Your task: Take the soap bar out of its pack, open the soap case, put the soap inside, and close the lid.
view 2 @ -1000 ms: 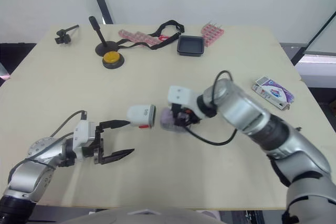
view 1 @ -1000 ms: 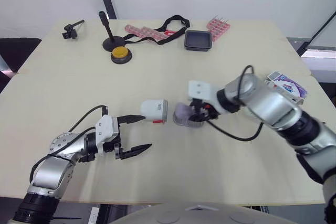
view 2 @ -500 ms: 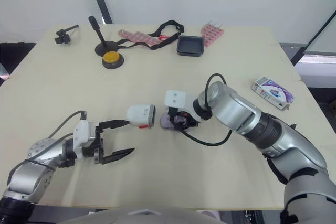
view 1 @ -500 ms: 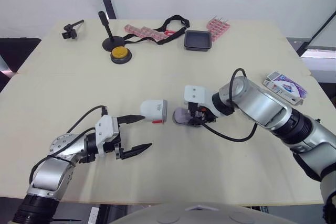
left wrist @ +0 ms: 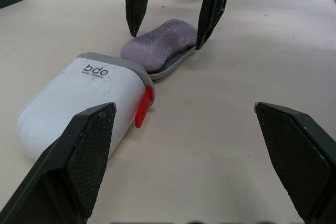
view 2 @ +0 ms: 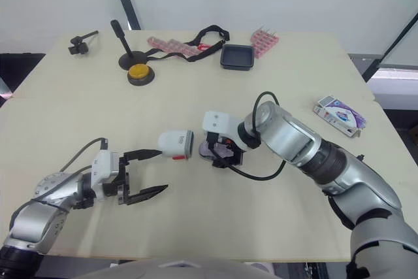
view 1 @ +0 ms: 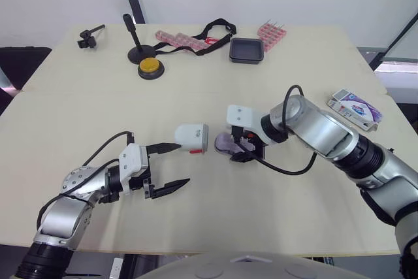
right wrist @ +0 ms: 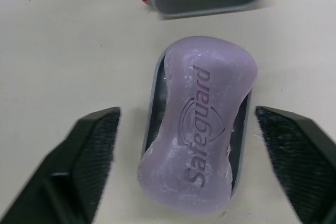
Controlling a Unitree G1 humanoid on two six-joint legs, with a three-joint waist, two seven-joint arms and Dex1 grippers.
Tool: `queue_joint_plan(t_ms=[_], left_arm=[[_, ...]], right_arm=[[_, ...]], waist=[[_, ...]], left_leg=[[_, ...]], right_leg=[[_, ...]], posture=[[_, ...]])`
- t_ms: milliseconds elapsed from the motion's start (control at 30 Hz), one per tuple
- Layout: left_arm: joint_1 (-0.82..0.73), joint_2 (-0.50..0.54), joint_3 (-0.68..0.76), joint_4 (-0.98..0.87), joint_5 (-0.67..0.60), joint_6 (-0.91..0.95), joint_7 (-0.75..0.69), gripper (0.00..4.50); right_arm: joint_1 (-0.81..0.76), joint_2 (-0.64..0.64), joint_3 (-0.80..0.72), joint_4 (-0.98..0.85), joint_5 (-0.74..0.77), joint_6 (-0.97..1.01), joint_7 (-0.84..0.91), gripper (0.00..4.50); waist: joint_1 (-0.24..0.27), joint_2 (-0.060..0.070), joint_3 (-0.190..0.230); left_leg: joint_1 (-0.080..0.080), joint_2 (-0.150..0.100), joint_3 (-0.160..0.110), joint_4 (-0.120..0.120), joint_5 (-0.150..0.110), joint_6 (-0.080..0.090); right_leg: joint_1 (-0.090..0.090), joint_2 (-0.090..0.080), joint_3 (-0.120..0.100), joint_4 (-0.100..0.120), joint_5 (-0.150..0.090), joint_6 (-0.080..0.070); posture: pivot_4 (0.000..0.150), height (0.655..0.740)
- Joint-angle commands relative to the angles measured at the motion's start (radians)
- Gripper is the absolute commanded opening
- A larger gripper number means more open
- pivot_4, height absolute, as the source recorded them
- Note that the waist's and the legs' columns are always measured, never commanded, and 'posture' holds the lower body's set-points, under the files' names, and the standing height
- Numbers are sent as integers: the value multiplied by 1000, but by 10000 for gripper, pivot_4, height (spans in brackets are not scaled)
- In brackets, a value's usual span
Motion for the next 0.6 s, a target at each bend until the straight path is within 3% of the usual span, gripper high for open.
queue_joint_plan(t_ms=[33,167,267,367,600], left_arm=[[-4,10,8,-16,-7,-10,-8,45000],[-21,16,11,-4,-6,-11,-15,45000],[-25,16,12,-1,-5,-12,-17,45000],[-119,41,11,62,10,-19,-49,45000],[-303,58,-27,181,41,-41,-112,45000]], right_arm=[[31,-17,-119,-69,37,-19,-20,44710],[157,-10,-302,-148,132,-88,-17,44710],[185,-13,-330,-163,154,-116,-15,44710],[530,27,-622,-261,266,-343,-12,44710],[1017,136,-850,-249,286,-817,37,44710]], waist=[[2,0,0],[6,-1,-1],[-1,-1,-1],[25,-7,-4],[20,-6,-6]], left_leg=[[0,0,0,0,0,0],[0,0,0,0,0,0],[-2,0,0,0,0,0],[-2,2,-1,-2,0,-1],[-3,4,0,0,-3,3]], right_leg=[[0,0,0,0,0,0],[0,0,0,0,0,0],[0,0,0,0,0,0],[0,1,-1,0,0,0],[0,3,-1,-1,-2,-5]], posture=[[1500,7291],[1500,7291],[1500,7291],[1500,7291],[1500,7291]])
